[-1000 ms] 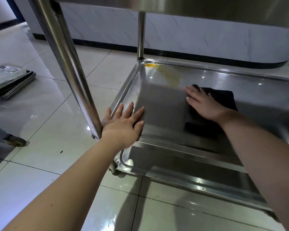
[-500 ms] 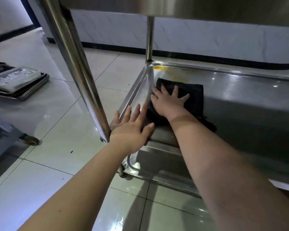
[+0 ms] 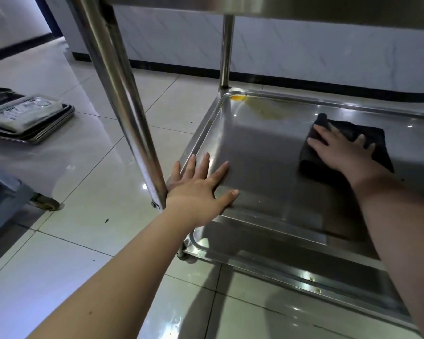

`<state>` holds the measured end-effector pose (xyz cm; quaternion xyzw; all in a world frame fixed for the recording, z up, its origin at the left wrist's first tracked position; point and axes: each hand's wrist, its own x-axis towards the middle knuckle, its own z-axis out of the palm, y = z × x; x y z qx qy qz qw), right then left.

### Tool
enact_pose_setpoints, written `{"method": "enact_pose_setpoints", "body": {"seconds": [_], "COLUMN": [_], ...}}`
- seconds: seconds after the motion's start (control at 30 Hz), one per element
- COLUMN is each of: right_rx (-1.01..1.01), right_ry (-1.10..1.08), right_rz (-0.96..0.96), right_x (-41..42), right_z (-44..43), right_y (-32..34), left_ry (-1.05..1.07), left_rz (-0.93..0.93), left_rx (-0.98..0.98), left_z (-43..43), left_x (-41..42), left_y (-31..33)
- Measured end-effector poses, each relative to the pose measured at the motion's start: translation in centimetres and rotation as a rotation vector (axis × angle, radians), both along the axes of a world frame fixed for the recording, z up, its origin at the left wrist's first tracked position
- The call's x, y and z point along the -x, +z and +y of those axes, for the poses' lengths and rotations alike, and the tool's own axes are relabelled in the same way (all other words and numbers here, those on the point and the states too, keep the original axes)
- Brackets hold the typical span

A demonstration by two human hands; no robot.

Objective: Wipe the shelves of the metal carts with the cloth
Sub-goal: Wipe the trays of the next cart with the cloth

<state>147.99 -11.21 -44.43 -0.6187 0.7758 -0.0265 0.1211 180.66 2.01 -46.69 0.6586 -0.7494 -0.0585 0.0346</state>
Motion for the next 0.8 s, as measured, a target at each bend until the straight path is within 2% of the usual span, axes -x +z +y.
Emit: {"method": "enact_pose_setpoints", "body": {"seconds": [0.13,0.2,0.33,0.47,0.53,0.7,0.8], "right_rx": [0.042,0.062,0.051,0.039,0.060,0.064,0.061], "right_ry": [0.023,0.145,0.428,0.621,0.590,0.256,0.366], "right_rz": [0.009,0.003,0.008,-0.036,-0.046,-0.042,-0.008], "right_x": [-3.2,-7.7,-18.7,-22.5,-20.5,-13.9,-14.5], "right_z": [-0.1,-0.2,0.6,0.7,-0.5,-2.9,-1.4], "right_y": [-0.1,0.0,0.3,0.2,0.5,0.4,0.2], "left_ry": [-0.015,-0.024,-0.016,-0.004,0.001,-0.030,-0.049], "left_rz": [-0.007,0.032,0.249,0.236,0.201,0.165,0.147], "left_rx": [0.000,0.047,0.190,0.181,0.169,0.160,0.180], "left_z": [0.4,0.6,1.5,1.9,1.8,1.7,1.8], "left_x": [0.0,-0.2,-0.6,-1.0,-1.0,-0.5,-0.3], "left_y": [0.1,0.3,0.6,0.6,0.6,0.4,0.5]}}
